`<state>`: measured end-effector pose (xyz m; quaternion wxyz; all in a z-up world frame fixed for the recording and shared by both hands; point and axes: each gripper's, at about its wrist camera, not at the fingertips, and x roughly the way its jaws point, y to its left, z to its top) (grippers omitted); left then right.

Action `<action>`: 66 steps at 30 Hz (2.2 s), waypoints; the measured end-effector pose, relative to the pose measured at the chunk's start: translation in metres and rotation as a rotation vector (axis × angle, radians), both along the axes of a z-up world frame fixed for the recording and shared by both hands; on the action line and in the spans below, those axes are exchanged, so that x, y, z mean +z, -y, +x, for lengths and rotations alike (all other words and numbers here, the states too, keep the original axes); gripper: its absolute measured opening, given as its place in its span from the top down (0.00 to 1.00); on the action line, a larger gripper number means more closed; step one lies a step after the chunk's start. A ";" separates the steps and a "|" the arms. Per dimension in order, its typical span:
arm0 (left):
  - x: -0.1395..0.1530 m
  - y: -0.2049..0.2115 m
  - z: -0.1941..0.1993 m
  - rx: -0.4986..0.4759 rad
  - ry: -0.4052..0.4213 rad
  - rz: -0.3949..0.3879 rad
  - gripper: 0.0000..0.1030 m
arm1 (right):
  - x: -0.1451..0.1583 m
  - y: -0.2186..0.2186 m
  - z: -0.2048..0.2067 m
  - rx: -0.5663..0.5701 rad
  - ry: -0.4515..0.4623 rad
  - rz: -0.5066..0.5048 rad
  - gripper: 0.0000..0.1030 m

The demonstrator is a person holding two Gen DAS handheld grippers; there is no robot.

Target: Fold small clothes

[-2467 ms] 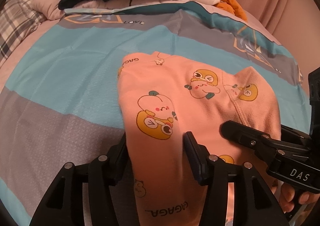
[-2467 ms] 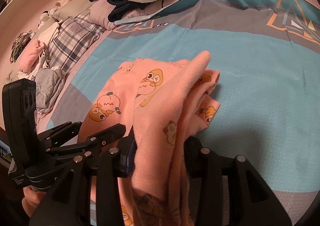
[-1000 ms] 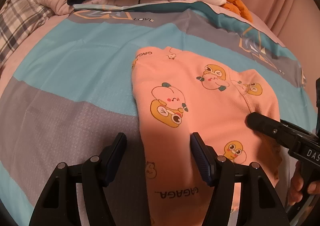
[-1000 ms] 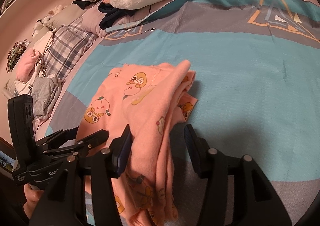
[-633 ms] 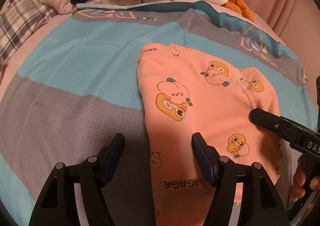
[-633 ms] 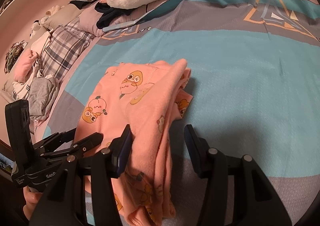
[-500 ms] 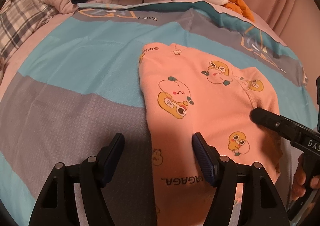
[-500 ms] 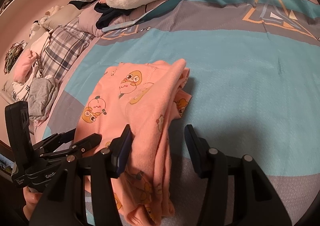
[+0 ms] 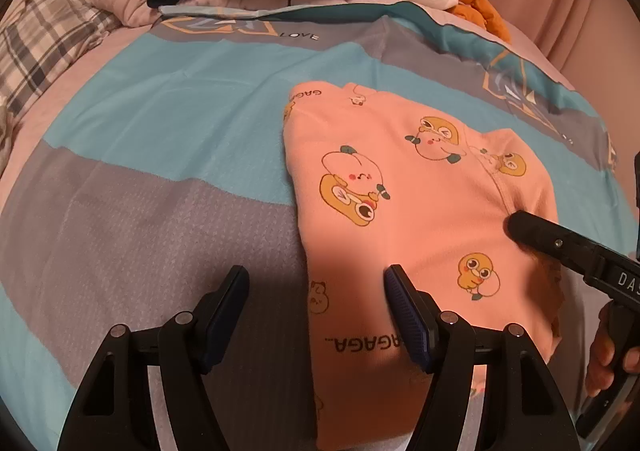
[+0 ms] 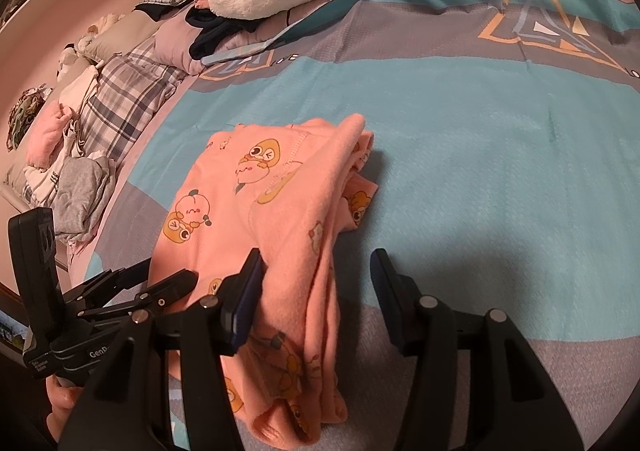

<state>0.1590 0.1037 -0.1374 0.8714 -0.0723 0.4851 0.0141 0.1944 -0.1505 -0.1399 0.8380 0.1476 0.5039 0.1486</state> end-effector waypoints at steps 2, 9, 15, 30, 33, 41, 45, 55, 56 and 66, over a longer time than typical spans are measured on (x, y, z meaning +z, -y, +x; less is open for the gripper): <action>0.000 -0.001 -0.001 0.002 -0.001 0.000 0.33 | 0.000 0.000 0.000 0.000 -0.001 0.001 0.46; 0.001 0.000 -0.003 0.005 -0.001 0.002 0.33 | -0.001 0.001 -0.001 0.001 -0.001 -0.002 0.46; 0.000 0.000 -0.005 0.006 -0.002 0.003 0.33 | -0.001 0.002 -0.002 0.002 -0.001 -0.002 0.46; 0.001 0.000 -0.010 0.004 -0.009 0.013 0.33 | -0.001 0.005 -0.002 -0.002 -0.003 -0.006 0.46; 0.001 0.001 -0.011 0.007 -0.010 0.013 0.33 | -0.002 0.007 -0.004 -0.002 -0.003 -0.008 0.46; 0.002 0.002 -0.013 0.010 -0.013 0.013 0.33 | -0.002 0.009 -0.004 -0.002 -0.004 -0.008 0.46; 0.002 0.002 -0.013 0.013 -0.016 0.017 0.32 | -0.003 0.009 -0.005 -0.003 -0.008 -0.009 0.46; 0.002 0.004 -0.017 0.018 -0.018 0.022 0.32 | -0.004 0.011 -0.007 -0.006 -0.006 -0.013 0.46; 0.002 0.004 -0.018 0.019 -0.019 0.024 0.32 | -0.004 0.012 -0.008 -0.007 -0.005 -0.014 0.46; 0.003 0.006 -0.023 0.028 -0.026 0.030 0.32 | -0.002 0.011 -0.011 -0.008 -0.007 -0.015 0.46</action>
